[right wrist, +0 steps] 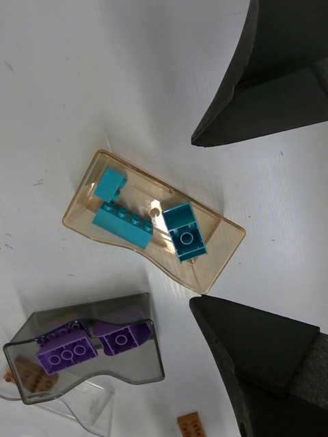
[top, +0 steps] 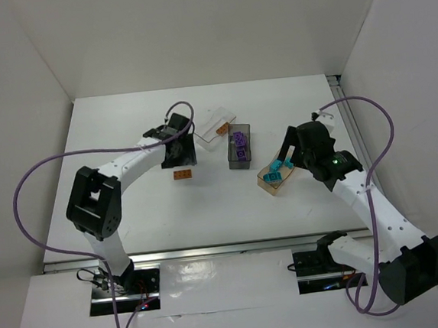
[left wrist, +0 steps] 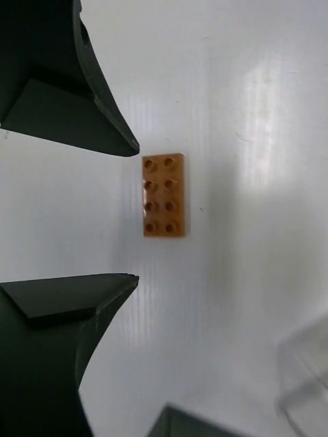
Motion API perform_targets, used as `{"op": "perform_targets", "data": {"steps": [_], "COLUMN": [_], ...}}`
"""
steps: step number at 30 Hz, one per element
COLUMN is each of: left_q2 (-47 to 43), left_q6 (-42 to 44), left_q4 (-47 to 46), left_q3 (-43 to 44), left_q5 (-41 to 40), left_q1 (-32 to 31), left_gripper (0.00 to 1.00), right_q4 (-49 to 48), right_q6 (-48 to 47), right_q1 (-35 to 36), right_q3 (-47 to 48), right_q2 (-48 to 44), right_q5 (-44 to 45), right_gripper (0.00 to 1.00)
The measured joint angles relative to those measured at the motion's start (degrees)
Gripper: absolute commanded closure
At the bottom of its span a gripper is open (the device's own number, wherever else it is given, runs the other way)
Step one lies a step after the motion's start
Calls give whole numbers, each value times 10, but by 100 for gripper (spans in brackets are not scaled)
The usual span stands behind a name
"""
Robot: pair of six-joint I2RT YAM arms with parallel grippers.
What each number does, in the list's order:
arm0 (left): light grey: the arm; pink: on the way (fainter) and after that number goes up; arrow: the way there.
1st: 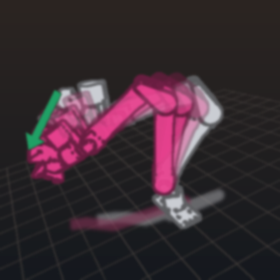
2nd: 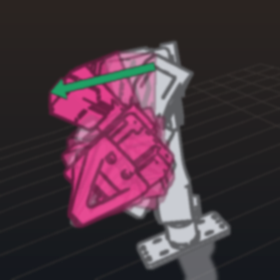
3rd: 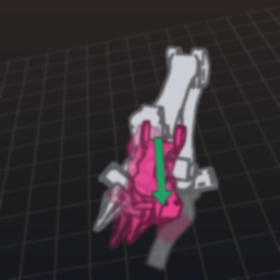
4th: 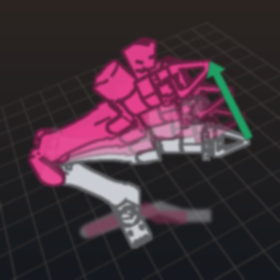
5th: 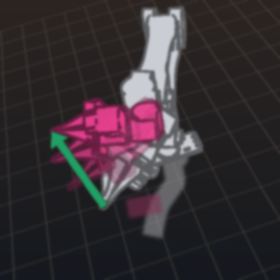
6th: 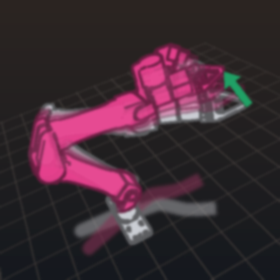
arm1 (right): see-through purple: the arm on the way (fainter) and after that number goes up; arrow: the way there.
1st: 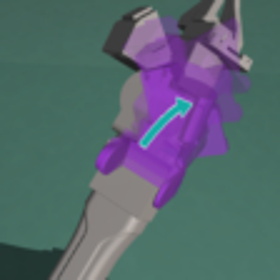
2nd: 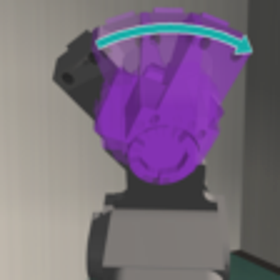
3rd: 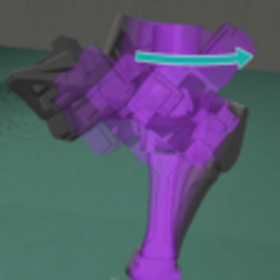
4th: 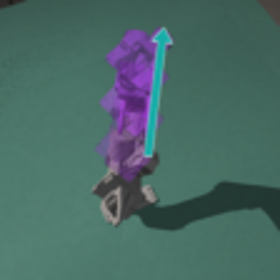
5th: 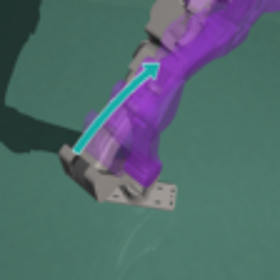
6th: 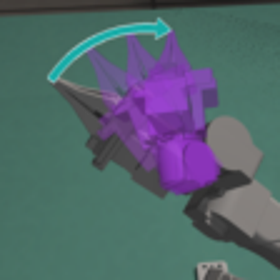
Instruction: Sort the legos into containers by color
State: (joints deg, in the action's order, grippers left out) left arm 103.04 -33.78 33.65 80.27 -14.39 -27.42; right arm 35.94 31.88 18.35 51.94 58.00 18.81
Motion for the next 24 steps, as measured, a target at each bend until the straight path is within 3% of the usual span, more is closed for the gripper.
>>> {"op": "perform_targets", "data": {"steps": [3,4,6,17,22,24], "left_q2": [-1,-1,0,15,53,59], "left_q6": [-23,-27,-33,-39,-42,-43], "left_q4": [-12,-16,-15,-63,-76,-79], "left_q3": [-78,-99,-124,-119,-90,-85], "left_q5": [-7,-8,-9,-10,-11,-14], "left_q1": [1,1,2,5,7,7], "left_gripper": [19,9,0,0,8,16], "right_q4": [-2,-2,-2,-2,-1,0], "right_q6": [0,2,2,2,2,2], "right_q1": [0,0,0,0,0,0], "right_q3": [0,0,0,0,0,0], "right_q2": [0,0,0,-12,-16,-17], "right_q5": [-6,-6,-6,-6,-6,-5], "right_gripper": [2,2,1,1,1,1]}}
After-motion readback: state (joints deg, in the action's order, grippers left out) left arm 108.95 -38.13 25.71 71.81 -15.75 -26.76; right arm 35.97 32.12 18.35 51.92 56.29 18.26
